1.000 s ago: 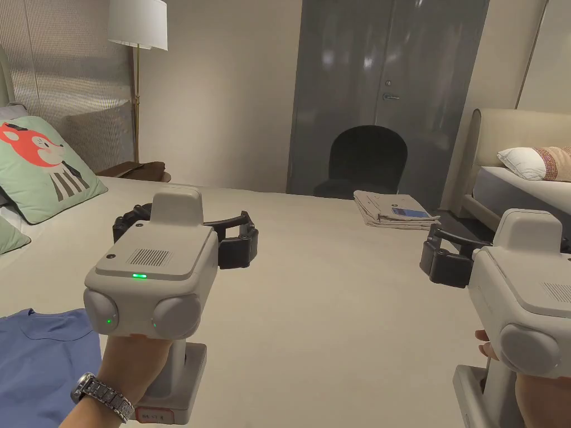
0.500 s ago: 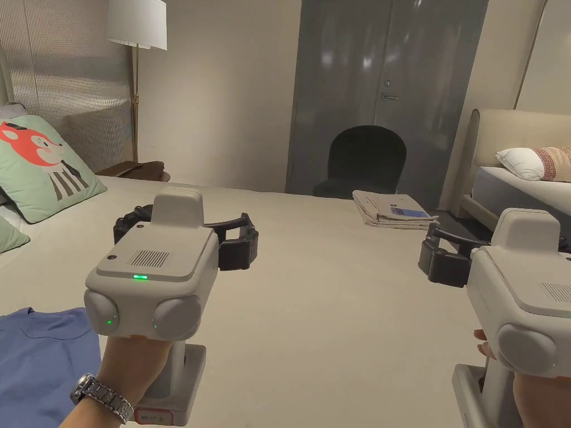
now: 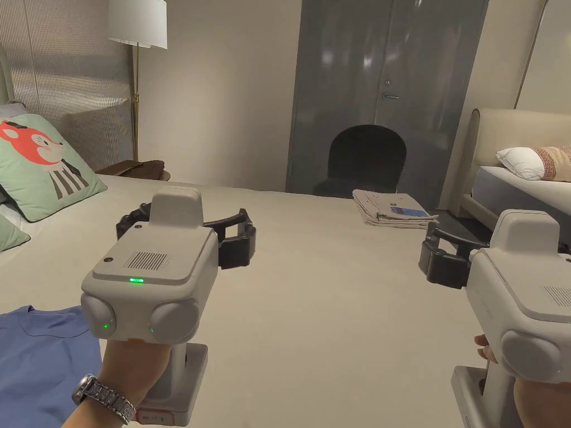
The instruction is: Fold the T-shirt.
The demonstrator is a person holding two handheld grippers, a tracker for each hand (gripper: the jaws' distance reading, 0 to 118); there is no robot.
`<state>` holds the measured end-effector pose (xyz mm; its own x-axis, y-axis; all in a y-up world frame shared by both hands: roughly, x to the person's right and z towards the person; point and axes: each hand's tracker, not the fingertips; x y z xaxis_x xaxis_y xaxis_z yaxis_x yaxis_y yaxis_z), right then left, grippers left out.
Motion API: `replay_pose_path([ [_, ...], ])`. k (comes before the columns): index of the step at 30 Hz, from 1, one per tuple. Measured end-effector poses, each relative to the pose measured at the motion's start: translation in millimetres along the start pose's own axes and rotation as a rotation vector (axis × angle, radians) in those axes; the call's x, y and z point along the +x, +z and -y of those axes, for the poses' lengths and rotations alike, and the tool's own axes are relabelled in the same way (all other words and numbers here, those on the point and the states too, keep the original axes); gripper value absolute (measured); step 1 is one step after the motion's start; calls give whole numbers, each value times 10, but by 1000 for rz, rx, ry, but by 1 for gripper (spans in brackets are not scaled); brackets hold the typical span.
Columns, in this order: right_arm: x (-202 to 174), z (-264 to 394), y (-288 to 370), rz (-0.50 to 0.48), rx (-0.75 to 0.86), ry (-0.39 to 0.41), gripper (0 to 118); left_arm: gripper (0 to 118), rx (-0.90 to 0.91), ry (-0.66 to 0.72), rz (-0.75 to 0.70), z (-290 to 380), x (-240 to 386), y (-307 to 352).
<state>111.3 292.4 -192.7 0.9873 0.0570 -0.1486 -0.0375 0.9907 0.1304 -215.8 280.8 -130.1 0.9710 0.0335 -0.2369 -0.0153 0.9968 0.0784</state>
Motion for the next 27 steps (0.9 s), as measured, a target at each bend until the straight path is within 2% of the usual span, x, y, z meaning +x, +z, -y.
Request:
replay_pose_path([
  [1, -5, 2, 26, -11, 19, 9, 83, 75, 5, -1, -3, 0, 2, 15],
  [3, -53, 7, 32, 38, 16, 72, 16, 19, -2, -5, 0, -18, 34, 7],
  [4, -65, 16, 31, 58, 24, 89, 2, 2, -6, -13, -7, -18, 55, 0],
  [7, 8, 48, 38, 2, 23, 36, 0, 1, 7, -22, 42, -8, 81, 40],
  [11, -4, 44, 50, 22, 23, 39, 0, 1, 1, -21, 49, -23, 122, 58],
  [15, -143, 21, -12, -20, 23, 19, 0, 1, 6, -23, 0, -65, -72, 125],
  [18, -451, -15, -110, -80, 28, -25, 0, 1, -4, -35, -95, -108, -412, 230],
  [21, -891, 1, -218, -186, 11, -83, 0, 1, -18, -26, -208, -123, -873, 385],
  [27, -1826, 107, -396, -384, -18, -76, 0, 1, -86, -35, -376, -20, -1597, 646],
])
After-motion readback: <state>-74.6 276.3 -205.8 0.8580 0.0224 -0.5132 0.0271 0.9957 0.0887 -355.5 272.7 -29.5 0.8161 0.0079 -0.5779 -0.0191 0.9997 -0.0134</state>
